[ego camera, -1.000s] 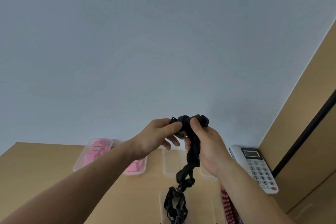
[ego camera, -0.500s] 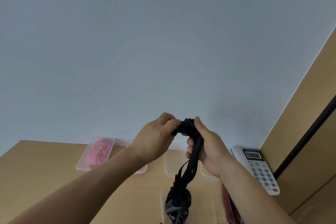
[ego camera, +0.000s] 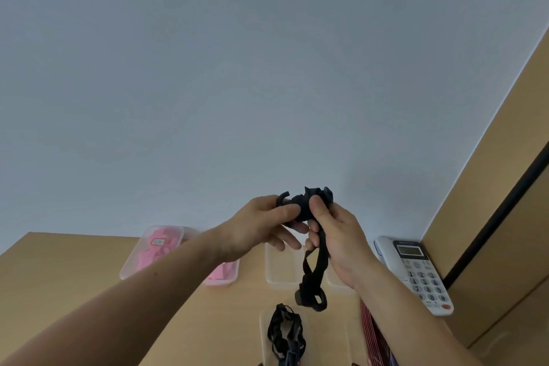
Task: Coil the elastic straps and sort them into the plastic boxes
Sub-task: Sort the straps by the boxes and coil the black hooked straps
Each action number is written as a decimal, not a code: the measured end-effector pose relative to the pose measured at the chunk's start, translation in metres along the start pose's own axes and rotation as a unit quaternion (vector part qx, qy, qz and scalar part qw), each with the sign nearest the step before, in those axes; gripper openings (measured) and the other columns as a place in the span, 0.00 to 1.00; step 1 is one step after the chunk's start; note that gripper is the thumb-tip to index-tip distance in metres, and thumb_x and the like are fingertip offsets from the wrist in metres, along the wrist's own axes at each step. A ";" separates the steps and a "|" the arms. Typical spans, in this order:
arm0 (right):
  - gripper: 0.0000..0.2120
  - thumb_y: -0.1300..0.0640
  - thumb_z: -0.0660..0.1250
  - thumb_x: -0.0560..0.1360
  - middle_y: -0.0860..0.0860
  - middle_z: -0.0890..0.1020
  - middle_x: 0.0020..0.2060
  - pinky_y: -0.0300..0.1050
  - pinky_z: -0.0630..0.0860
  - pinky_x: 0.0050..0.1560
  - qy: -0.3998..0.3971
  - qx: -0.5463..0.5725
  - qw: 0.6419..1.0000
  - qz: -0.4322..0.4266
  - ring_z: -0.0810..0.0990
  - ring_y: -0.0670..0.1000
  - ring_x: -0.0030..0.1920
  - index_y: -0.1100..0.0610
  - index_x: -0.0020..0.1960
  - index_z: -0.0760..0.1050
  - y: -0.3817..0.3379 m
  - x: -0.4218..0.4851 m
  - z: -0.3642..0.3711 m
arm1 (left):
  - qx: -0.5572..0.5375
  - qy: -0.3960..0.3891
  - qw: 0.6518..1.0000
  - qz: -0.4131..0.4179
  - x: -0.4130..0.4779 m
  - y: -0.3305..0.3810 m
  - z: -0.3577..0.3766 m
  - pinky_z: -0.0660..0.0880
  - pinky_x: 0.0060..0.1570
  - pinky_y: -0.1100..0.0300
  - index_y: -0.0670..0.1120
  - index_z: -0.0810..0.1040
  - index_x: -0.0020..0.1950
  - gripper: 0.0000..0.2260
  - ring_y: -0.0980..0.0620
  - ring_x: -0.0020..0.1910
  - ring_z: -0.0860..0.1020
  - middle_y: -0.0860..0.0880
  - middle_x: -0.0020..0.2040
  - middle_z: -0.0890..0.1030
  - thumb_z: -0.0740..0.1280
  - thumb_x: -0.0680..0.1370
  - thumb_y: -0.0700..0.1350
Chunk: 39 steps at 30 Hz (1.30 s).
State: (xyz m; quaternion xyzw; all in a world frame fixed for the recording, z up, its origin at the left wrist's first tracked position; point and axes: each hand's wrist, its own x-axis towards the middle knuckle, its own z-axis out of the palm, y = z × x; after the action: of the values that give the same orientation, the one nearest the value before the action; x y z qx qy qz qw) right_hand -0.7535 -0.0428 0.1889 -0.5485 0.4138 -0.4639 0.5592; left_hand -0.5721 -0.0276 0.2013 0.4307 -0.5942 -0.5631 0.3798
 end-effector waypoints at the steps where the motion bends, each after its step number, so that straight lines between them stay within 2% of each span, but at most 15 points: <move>1: 0.24 0.43 0.66 0.78 0.50 0.71 0.30 0.49 0.73 0.35 -0.002 -0.005 1.000 0.000 0.69 0.50 0.28 0.65 0.44 0.73 0.001 0.000 -0.001 | 0.010 0.017 1.000 0.011 0.001 -0.001 0.001 0.77 0.44 0.57 0.40 0.77 0.60 0.16 0.45 0.47 0.84 0.43 0.53 0.85 0.65 0.80 0.51; 4: 0.24 0.39 0.65 0.77 0.50 0.73 0.30 0.45 0.72 0.30 -0.012 -0.035 0.999 0.035 0.67 0.49 0.26 0.62 0.46 0.77 0.002 -0.002 -0.003 | 0.078 0.074 0.992 0.064 0.003 -0.003 0.001 0.78 0.42 0.61 0.42 0.77 0.58 0.08 0.51 0.43 0.84 0.46 0.48 0.85 0.66 0.81 0.44; 7: 0.31 0.35 0.63 0.75 0.49 0.72 0.28 0.43 0.69 0.27 -0.009 -0.054 0.995 0.079 0.65 0.48 0.24 0.66 0.48 0.77 0.002 -0.003 -0.005 | 0.252 0.151 0.945 0.143 0.003 -0.006 0.001 0.76 0.41 0.64 0.48 0.77 0.60 0.09 0.57 0.40 0.82 0.53 0.42 0.83 0.66 0.81 0.46; 10: 0.33 0.33 0.59 0.77 0.49 0.72 0.27 0.42 0.67 0.26 0.000 -0.019 0.994 0.109 0.64 0.48 0.24 0.65 0.52 0.79 -0.001 -0.002 -0.001 | 0.446 0.193 0.821 0.298 0.006 -0.018 0.004 0.78 0.39 0.52 0.47 0.73 0.63 0.11 0.48 0.41 0.80 0.48 0.47 0.82 0.63 0.81 0.45; 13: 0.34 0.33 0.58 0.78 0.50 0.72 0.27 0.43 0.66 0.26 0.011 0.025 0.991 0.131 0.63 0.48 0.24 0.65 0.51 0.80 -0.003 0.000 0.003 | 0.572 0.192 0.697 0.388 0.009 -0.025 0.003 0.76 0.33 0.52 0.45 0.71 0.67 0.19 0.46 0.37 0.76 0.45 0.47 0.80 0.63 0.76 0.34; 15: 0.30 0.35 0.59 0.78 0.50 0.72 0.26 0.43 0.66 0.25 0.016 0.045 0.991 0.128 0.63 0.48 0.24 0.63 0.50 0.82 -0.003 0.001 0.004 | 0.594 0.206 0.646 0.433 0.012 -0.030 -0.001 0.77 0.34 0.53 0.40 0.75 0.68 0.23 0.45 0.37 0.76 0.44 0.50 0.81 0.64 0.73 0.30; 17: 0.24 0.39 0.62 0.79 0.50 0.72 0.27 0.42 0.66 0.25 0.020 0.073 0.992 0.106 0.63 0.48 0.23 0.58 0.46 0.85 -0.003 0.002 0.003 | 0.546 0.194 0.696 0.425 0.012 -0.033 -0.002 0.79 0.40 0.52 0.41 0.74 0.71 0.26 0.46 0.43 0.79 0.43 0.57 0.80 0.68 0.73 0.32; 20: 0.19 0.42 0.63 0.80 0.49 0.72 0.28 0.42 0.66 0.26 0.011 0.095 0.993 0.064 0.63 0.47 0.24 0.53 0.44 0.86 -0.003 0.003 0.001 | 0.299 0.121 0.921 0.218 0.006 -0.023 0.000 0.78 0.49 0.62 0.55 0.56 0.80 0.37 0.58 0.53 0.78 0.53 0.66 0.72 0.69 0.73 0.52; 21: 0.18 0.43 0.63 0.80 0.50 0.73 0.28 0.41 0.67 0.26 0.005 0.095 0.994 0.052 0.64 0.47 0.24 0.52 0.44 0.86 -0.003 0.002 0.001 | 0.190 0.088 0.971 0.118 0.004 -0.015 -0.001 0.78 0.47 0.62 0.56 0.57 0.79 0.38 0.58 0.52 0.79 0.54 0.65 0.73 0.67 0.72 0.58; 24: 0.19 0.40 0.63 0.78 0.52 0.74 0.30 0.43 0.70 0.30 -0.011 0.062 0.998 0.025 0.67 0.49 0.26 0.52 0.39 0.83 0.000 0.001 0.002 | 0.003 0.005 1.000 -0.012 0.003 -0.001 -0.007 0.76 0.37 0.57 0.47 0.78 0.63 0.22 0.46 0.39 0.82 0.43 0.51 0.83 0.64 0.75 0.58; 28: 0.27 0.35 0.59 0.79 0.54 0.81 0.32 0.47 0.74 0.36 0.018 -0.036 0.999 0.028 0.76 0.52 0.29 0.58 0.44 0.81 0.003 0.001 0.002 | 0.061 0.060 0.994 0.070 0.004 -0.002 -0.005 0.76 0.35 0.63 0.46 0.79 0.58 0.09 0.52 0.34 0.80 0.52 0.40 0.84 0.66 0.80 0.47; 31: 0.27 0.37 0.55 0.80 0.51 0.80 0.28 0.38 0.73 0.29 0.041 -0.091 0.993 0.059 0.76 0.49 0.27 0.56 0.46 0.83 0.004 0.001 0.004 | 0.284 0.154 0.931 0.172 0.006 -0.004 -0.001 0.72 0.36 0.66 0.53 0.77 0.60 0.09 0.59 0.35 0.77 0.56 0.37 0.81 0.67 0.80 0.46; 34: 0.26 0.41 0.53 0.83 0.50 0.74 0.28 0.41 0.69 0.30 0.041 -0.057 0.995 0.070 0.68 0.49 0.25 0.58 0.49 0.82 0.005 0.001 0.011 | 0.473 0.208 0.803 0.298 0.008 -0.008 0.006 0.70 0.34 0.60 0.48 0.75 0.62 0.12 0.58 0.34 0.73 0.57 0.37 0.76 0.67 0.78 0.43; 36: 0.25 0.44 0.53 0.84 0.50 0.72 0.28 0.43 0.68 0.29 0.034 0.029 0.995 0.089 0.65 0.48 0.24 0.62 0.54 0.80 0.004 0.000 0.014 | 0.547 0.213 0.732 0.345 0.010 -0.013 0.008 0.73 0.29 0.55 0.46 0.72 0.64 0.19 0.48 0.33 0.74 0.49 0.37 0.78 0.69 0.74 0.38; 39: 0.28 0.37 0.54 0.81 0.49 0.72 0.29 0.42 0.66 0.28 -0.002 0.115 0.987 0.113 0.63 0.48 0.26 0.59 0.53 0.81 0.001 -0.002 0.016 | 0.600 0.236 0.651 0.402 0.013 -0.019 0.006 0.73 0.29 0.54 0.43 0.76 0.66 0.25 0.46 0.32 0.72 0.47 0.38 0.78 0.69 0.70 0.31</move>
State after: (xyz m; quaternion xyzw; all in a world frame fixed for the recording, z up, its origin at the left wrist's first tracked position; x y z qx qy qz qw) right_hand -0.7382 -0.0374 0.1884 -0.4312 0.4155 -0.4412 0.6684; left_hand -0.5805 -0.0376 0.1814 0.4020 -0.8079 0.2438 0.3552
